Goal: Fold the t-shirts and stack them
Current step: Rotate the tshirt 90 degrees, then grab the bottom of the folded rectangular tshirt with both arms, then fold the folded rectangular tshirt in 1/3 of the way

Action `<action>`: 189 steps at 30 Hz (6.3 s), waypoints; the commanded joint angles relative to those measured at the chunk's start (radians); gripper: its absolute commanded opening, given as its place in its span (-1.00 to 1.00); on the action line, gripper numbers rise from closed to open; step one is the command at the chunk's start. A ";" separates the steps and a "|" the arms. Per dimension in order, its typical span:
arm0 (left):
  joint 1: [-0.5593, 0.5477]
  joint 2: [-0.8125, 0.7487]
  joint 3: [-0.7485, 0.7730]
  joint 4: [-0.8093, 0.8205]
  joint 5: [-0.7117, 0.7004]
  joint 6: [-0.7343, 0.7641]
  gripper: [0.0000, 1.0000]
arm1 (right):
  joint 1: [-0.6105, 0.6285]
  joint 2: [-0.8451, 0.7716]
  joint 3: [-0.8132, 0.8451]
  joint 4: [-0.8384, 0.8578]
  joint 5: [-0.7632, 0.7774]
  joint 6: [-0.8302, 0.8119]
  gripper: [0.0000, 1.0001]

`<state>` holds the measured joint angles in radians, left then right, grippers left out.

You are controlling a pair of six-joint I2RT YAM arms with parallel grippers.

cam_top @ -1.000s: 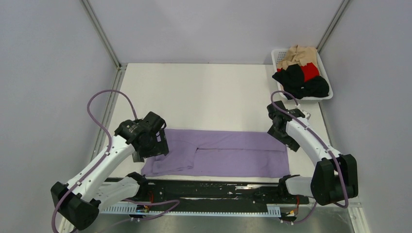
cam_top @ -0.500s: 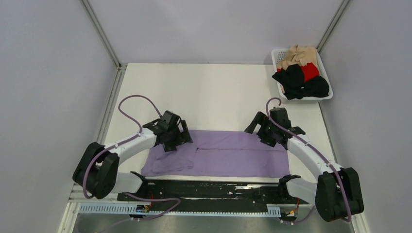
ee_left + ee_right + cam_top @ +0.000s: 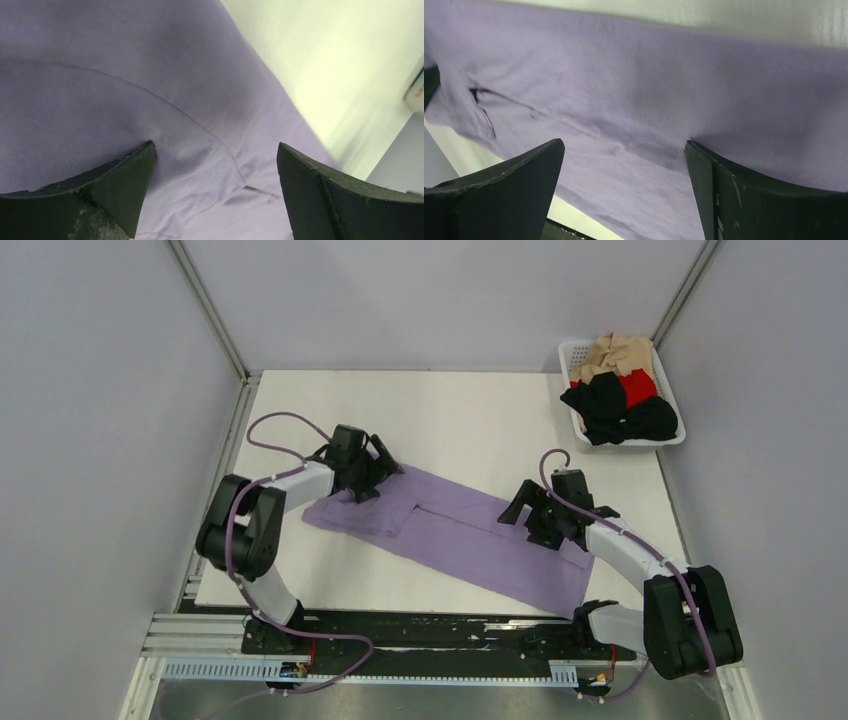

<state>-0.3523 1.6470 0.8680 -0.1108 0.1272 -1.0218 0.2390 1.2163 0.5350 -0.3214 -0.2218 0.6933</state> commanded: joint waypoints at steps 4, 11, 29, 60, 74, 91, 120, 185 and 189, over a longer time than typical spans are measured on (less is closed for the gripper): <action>0.054 0.385 0.394 -0.046 -0.021 0.031 1.00 | 0.025 -0.014 -0.050 0.040 -0.105 0.011 1.00; 0.039 0.681 0.749 -0.047 0.101 -0.138 1.00 | 0.189 -0.014 -0.098 0.144 -0.160 0.137 1.00; -0.081 1.237 1.595 0.013 0.207 -0.247 1.00 | 0.552 0.272 0.115 0.265 -0.183 0.084 1.00; -0.216 -0.200 0.273 -0.249 -0.076 0.361 1.00 | 0.503 -0.406 -0.004 -0.028 0.348 0.088 1.00; -0.505 -0.821 -0.328 -0.466 -0.022 0.098 0.87 | 0.497 -0.399 -0.035 -0.099 0.300 0.056 1.00; -0.544 -0.590 -0.441 -0.285 0.084 0.032 0.04 | 0.497 -0.389 -0.105 -0.084 0.178 0.066 1.00; -0.544 -0.614 -0.465 -0.310 0.101 0.022 -1.00 | 0.545 -0.248 -0.126 -0.132 -0.123 0.071 0.47; -0.075 0.055 0.313 -0.062 -0.112 0.428 -1.00 | 0.081 0.448 0.563 0.131 0.014 -0.103 -0.98; -0.038 0.155 0.390 -0.062 -0.042 0.444 -1.00 | 0.059 0.543 0.638 0.133 -0.013 -0.120 -0.96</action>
<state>-0.4252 1.7283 1.1782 -0.1963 0.0265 -0.6216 0.3202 1.6917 1.0885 -0.2302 -0.2142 0.6209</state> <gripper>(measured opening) 0.007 0.016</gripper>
